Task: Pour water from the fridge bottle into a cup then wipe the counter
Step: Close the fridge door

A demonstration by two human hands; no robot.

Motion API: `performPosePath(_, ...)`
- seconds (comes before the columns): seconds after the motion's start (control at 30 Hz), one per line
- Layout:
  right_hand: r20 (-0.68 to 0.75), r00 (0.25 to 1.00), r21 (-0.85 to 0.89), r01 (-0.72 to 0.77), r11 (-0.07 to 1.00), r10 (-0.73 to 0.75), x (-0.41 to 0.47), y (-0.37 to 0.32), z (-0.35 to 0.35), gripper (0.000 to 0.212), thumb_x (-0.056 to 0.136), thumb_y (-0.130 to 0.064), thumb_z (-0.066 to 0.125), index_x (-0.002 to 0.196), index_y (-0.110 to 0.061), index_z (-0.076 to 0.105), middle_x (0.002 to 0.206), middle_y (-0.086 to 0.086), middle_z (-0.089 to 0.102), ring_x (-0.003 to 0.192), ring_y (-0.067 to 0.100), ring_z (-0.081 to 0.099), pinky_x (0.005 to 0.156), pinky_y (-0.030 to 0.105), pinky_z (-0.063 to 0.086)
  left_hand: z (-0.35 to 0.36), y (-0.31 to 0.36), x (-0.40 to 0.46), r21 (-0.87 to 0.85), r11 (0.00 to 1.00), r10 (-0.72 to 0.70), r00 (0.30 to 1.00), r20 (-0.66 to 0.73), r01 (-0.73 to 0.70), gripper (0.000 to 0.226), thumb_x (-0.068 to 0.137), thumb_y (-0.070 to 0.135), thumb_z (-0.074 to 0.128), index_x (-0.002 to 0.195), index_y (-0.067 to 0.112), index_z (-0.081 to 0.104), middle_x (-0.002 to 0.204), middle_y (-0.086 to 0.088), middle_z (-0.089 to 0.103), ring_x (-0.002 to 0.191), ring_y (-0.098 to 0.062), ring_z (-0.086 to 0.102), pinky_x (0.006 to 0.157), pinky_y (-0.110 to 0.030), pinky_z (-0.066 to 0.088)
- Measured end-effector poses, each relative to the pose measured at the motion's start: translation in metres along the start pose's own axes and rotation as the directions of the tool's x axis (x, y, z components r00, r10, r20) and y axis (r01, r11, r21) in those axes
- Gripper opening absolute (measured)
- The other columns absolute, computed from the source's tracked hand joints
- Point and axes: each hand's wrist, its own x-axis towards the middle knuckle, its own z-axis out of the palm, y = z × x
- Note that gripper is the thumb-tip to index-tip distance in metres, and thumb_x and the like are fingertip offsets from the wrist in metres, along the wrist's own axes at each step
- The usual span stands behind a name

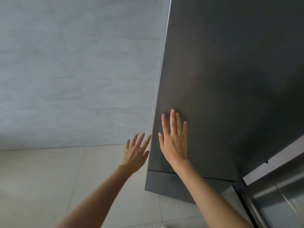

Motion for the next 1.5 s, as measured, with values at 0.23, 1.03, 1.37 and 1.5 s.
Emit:
performPosePath(0.23, 0.091, 0.995, 0.038, 0.043, 0.998, -0.046, 0.046, 0.018, 0.017, 0.076, 0.092, -0.034, 0.054, 0.152, -0.008, 0.015, 0.159, 0.017, -0.003, 0.147, 0.033, -0.001, 0.115, 0.058, 0.017, -0.006, -0.005, 0.044, 0.014, 0.99, -0.137, 0.985, -0.105, 0.139, 0.069, 0.088, 0.032, 0.065, 0.146, 0.023, 0.029, 0.147, -0.011, 0.044, 0.133, -0.039, 0.043, 0.1, -0.058, 0.041)
performPosePath(1.03, 0.026, 0.397, 0.719, 0.63, 0.293, -0.918, -0.074, -0.183, 0.071, 0.043, 0.091, -0.033, 0.035, 0.106, -0.009, 0.067, 0.106, 0.008, 0.067, 0.109, 0.033, 0.059, 0.089, 0.043, 0.05, 0.004, 0.024, -0.269, -0.017, 0.165, -0.941, 0.152, -0.303, 0.986, 0.044, 0.086, 0.029, 0.053, 0.125, 0.009, 0.058, 0.128, -0.019, 0.059, 0.116, -0.041, 0.056, 0.095, -0.06, 0.044)
performPosePath(1.37, -0.17, 0.174, 0.745, 0.667, -0.011, -0.97, -0.187, -0.341, -0.028, 0.036, 0.09, -0.031, 0.042, 0.106, -0.009, 0.066, 0.108, 0.01, 0.066, 0.108, 0.035, 0.059, 0.088, 0.045, 0.048, -0.048, 0.02, -0.445, -0.091, -0.219, -0.916, -0.237, -0.324, 0.971, 0.054, 0.085, 0.025, 0.066, 0.136, 0.013, 0.052, 0.141, -0.018, 0.049, 0.13, -0.039, 0.045, 0.104, -0.056, 0.035)
performPosePath(1.5, -0.221, 0.097, 0.754, 0.649, -0.107, -0.971, -0.224, -0.4, -0.064, 0.035, 0.092, -0.029, 0.048, 0.114, -0.009, 0.064, 0.115, 0.012, 0.064, 0.113, 0.034, 0.056, 0.091, 0.046, 0.045, -0.073, 0.012, -0.503, -0.129, -0.318, -0.863, -0.343, -0.371, 0.939, 0.053, 0.091, 0.03, 0.058, 0.14, 0.016, 0.047, 0.146, -0.015, 0.043, 0.135, -0.035, 0.038, 0.108, -0.052, 0.031)
